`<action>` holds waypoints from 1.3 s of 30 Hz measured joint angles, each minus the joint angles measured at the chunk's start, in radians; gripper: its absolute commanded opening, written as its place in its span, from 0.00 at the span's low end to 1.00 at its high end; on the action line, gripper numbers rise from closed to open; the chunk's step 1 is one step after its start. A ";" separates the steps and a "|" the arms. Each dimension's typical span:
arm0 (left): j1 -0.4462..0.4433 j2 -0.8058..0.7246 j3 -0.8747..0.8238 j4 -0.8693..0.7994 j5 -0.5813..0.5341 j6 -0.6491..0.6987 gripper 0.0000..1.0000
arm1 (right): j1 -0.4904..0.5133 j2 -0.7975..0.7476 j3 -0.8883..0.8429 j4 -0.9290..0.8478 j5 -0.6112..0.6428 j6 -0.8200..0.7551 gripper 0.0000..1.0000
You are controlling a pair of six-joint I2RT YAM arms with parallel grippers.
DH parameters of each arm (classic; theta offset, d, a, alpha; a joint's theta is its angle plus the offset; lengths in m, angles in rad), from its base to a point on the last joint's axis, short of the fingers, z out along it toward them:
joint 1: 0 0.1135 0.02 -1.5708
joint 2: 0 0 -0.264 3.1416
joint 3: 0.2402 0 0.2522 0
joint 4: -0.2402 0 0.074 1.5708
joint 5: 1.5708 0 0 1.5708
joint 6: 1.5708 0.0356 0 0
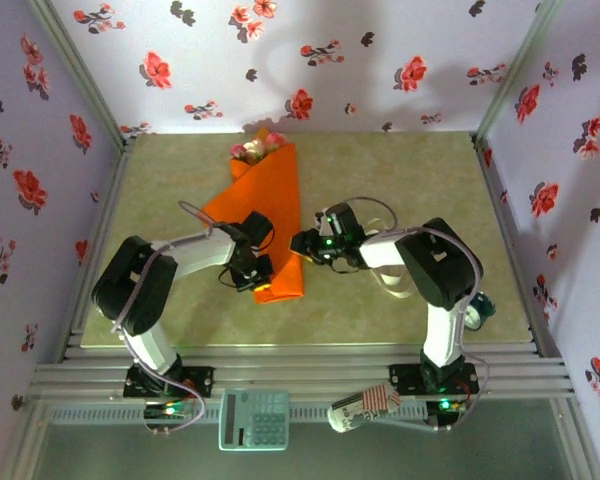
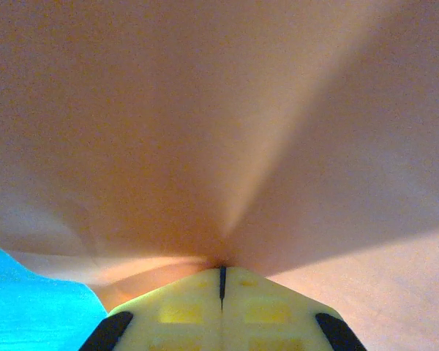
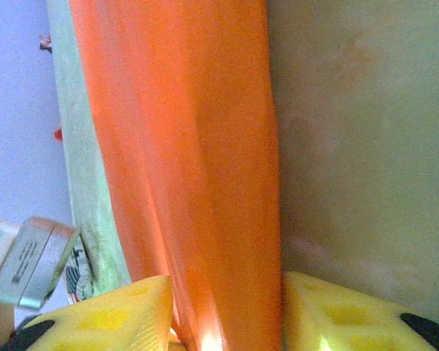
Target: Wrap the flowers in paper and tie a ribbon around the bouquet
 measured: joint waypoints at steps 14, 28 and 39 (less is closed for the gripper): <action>-0.002 0.010 0.014 -0.016 -0.002 0.003 0.04 | 0.075 -0.078 -0.171 0.054 0.023 0.049 0.21; -0.006 0.018 0.026 -0.028 -0.008 0.003 0.03 | 0.152 -0.155 -0.235 -0.006 0.035 0.067 0.00; -0.008 0.021 0.032 -0.034 -0.013 0.011 0.03 | 0.124 -0.172 -0.207 -0.016 0.006 0.063 0.45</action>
